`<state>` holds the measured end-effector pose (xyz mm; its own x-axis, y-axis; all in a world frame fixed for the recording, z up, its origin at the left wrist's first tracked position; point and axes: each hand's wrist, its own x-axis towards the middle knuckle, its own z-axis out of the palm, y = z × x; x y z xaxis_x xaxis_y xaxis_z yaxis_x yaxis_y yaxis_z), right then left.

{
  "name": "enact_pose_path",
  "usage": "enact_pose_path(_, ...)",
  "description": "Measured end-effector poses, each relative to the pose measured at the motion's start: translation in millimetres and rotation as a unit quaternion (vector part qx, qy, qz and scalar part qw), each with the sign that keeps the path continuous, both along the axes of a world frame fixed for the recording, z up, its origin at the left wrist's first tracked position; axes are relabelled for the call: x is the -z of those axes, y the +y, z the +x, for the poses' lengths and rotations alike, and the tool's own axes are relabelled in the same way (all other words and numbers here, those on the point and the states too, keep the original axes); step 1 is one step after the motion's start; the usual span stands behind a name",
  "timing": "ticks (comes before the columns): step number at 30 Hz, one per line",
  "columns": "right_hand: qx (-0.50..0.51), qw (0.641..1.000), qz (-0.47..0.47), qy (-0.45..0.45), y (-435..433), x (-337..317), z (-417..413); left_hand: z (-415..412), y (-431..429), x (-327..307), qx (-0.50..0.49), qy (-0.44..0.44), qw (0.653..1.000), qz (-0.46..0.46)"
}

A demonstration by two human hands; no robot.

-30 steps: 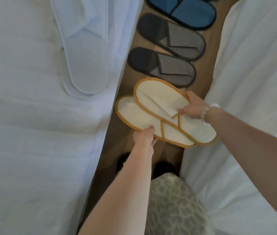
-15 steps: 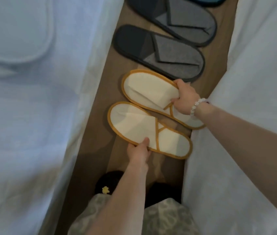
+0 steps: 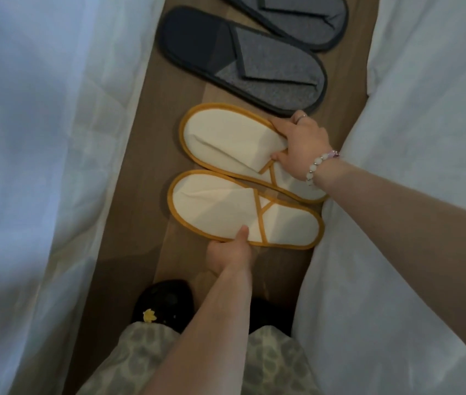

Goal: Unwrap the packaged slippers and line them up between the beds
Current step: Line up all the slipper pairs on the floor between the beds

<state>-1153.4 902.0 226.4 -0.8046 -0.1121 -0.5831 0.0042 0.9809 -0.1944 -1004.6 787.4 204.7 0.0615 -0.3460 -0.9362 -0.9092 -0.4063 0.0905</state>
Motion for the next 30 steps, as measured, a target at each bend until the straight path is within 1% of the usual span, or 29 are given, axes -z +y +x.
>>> enact_pose_path(8, -0.039, 0.999, 0.027, -0.017, 16.4, -3.8, 2.6, -10.6, 8.3, -11.9, 0.102, -0.053, 0.992, -0.047)
enact_pose_path(12, -0.056, 0.998, 0.025, -0.009, 19.0, -2.2, 4.1, -20.0, 10.5, -21.2, 0.126, -0.09, 0.987, -0.048)
enact_pose_path(14, -0.063, 0.998, 0.028, -0.004, 18.1, 1.0, 8.0, -21.3, 9.7, -19.2, 0.117, -0.096, 0.987, -0.059)
enact_pose_path(15, -0.064, 0.997, 0.034, 0.005, 17.0, 2.9, 11.1, -21.6, 10.1, -19.4, 0.12, -0.093, 0.986, -0.066)
enact_pose_path(17, -0.064, 0.996, 0.055, 0.041, 13.4, 6.4, 18.4, -21.4, 11.3, -23.8, 0.162, -0.073, 0.98, -0.086)
enact_pose_path(19, -0.038, 0.993, 0.068, 0.09, 7.3, 7.7, 30.6, -20.5, 10.2, -30.8, 0.233, -0.004, 0.964, -0.126)
enact_pose_path(20, -0.012, 0.991, 0.068, 0.114, 4.4, 7.1, 39.9, -21.3, 7.2, -36.1, 0.282, 0.049, 0.946, -0.153)
enact_pose_path(21, 0.022, 0.989, 0.063, 0.133, 1.9, 6.1, 51.2, -22.9, 1.5, -39.9, 0.353, 0.11, 0.91, -0.189)
enact_pose_path(22, 0.06, 0.986, 0.053, 0.146, -0.2, 4.2, 64.2, -26.2, -6.3, -42.6, 0.443, 0.172, 0.85, -0.229)
enact_pose_path(23, 0.099, 0.983, 0.041, 0.149, -1.9, 2.5, 78.8, -31.2, -15.6, -42.6, 0.538, 0.224, 0.772, -0.255)
enact_pose_path(24, 0.128, 0.984, 0.032, 0.119, -3.9, -0.1, 92.7, -38.6, -25.5, -41.0, 0.626, 0.256, 0.689, -0.262)
enact_pose_path(25, 0.148, 0.987, 0.028, 0.064, -5.7, -1.9, 105.1, -49.0, -35.6, -38.0, 0.708, 0.26, 0.607, -0.249)
enact_pose_path(26, 0.154, 0.987, 0.037, 0.001, -6.0, -2.1, 115.5, -61.2, -44.7, -34.6, 0.782, 0.246, 0.525, -0.231)
enact_pose_path(27, 0.153, 0.986, 0.055, -0.046, -5.2, 0.1, 123.9, -73.2, -51.6, -30.8, 0.839, 0.23, 0.44, -0.221)
enact_pose_path(28, 0.146, 0.983, 0.075, -0.078, -3.7, 2.1, 130.4, -82.7, -55.3, -26.3, 0.881, 0.216, 0.362, -0.216)
enact_pose_path(29, 0.135, 0.982, 0.094, -0.098, -1.8, 4.9, 135.2, -89.9, -55.8, -22.2, 0.907, 0.203, 0.305, -0.208)
enact_pose_path(30, 0.122, 0.98, 0.11, -0.109, -0.1, 7.5, 138.4, -93.9, -54.3, -18.5, 0.921, 0.19, 0.277, -0.197)
